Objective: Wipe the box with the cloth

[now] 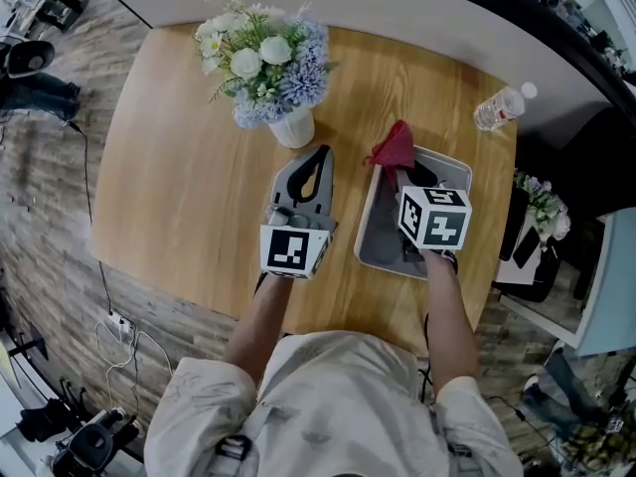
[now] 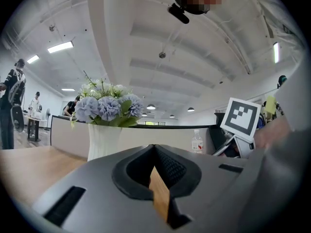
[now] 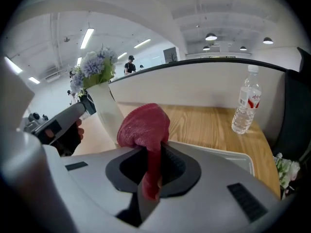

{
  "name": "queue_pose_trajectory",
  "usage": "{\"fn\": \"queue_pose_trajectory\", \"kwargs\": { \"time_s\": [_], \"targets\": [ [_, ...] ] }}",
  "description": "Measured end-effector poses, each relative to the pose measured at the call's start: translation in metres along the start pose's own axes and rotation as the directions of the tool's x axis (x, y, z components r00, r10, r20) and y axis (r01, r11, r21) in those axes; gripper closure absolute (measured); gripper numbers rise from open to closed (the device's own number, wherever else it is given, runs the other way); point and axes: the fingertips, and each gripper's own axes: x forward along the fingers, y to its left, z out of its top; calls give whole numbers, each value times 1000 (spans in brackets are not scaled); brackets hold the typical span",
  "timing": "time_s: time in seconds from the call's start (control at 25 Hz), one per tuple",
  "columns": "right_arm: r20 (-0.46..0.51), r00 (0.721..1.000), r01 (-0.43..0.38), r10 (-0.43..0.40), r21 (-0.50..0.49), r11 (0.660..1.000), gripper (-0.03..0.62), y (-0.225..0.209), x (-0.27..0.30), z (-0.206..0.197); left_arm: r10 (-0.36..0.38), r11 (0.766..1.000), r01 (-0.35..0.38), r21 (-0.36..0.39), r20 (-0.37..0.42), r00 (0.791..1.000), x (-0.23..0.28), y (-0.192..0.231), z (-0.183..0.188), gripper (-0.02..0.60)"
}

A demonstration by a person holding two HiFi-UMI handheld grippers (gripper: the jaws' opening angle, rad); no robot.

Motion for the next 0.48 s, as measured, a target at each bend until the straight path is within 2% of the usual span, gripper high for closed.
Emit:
{"fn": "queue_pose_trajectory", "kwargs": {
  "time_s": [0.16,0.32,0.48],
  "targets": [
    [-101,995,23,-28,-51,998,531,2,18,-17,2,1000,-2,0,-6,1000,0,0,-2,572],
    [-127,990,53,-69,-125,991,531,4,25,-19,8,1000,-8,-2,-8,1000,0,0,-2,572],
    [-140,988,47,-68,-151,987,531,5,27,-19,12,1000,-12,1,-7,1000,-1,0,-2,572]
  ]
}}
